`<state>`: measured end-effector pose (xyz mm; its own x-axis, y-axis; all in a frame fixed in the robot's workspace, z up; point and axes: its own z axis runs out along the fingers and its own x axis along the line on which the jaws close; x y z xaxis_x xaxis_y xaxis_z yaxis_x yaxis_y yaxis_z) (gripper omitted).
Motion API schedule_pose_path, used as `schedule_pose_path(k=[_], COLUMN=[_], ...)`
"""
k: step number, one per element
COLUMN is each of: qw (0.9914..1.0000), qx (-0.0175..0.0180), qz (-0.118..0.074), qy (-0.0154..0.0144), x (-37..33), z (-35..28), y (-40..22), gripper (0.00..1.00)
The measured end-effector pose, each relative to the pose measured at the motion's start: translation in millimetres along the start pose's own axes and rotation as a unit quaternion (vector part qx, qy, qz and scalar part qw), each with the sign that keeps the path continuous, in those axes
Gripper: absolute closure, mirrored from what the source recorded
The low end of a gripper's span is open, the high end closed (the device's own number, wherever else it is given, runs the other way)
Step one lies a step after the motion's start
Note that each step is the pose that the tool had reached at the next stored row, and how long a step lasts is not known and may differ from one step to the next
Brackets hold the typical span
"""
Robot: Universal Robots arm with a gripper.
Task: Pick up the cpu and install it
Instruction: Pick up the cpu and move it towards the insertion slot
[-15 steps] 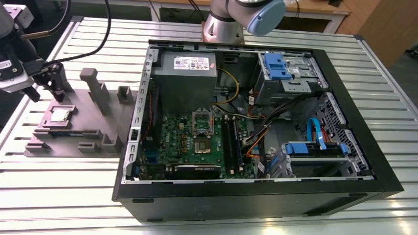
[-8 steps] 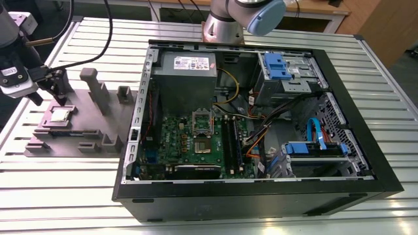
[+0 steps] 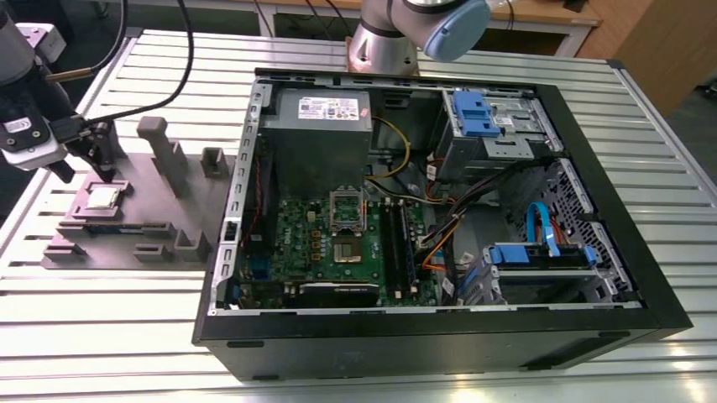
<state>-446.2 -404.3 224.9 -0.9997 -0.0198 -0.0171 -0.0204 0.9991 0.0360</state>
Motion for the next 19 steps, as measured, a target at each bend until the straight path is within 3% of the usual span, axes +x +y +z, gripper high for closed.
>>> schedule_pose_path(k=[13,19], qw=[1.0,1.0], qx=[-0.0001,-0.0004], qz=[0.0,0.0], qy=[0.0,0.0012], x=[0.3,0.4], z=[23.3,30.0], y=[-5.5,-5.8], gripper=[0.43,0.43])
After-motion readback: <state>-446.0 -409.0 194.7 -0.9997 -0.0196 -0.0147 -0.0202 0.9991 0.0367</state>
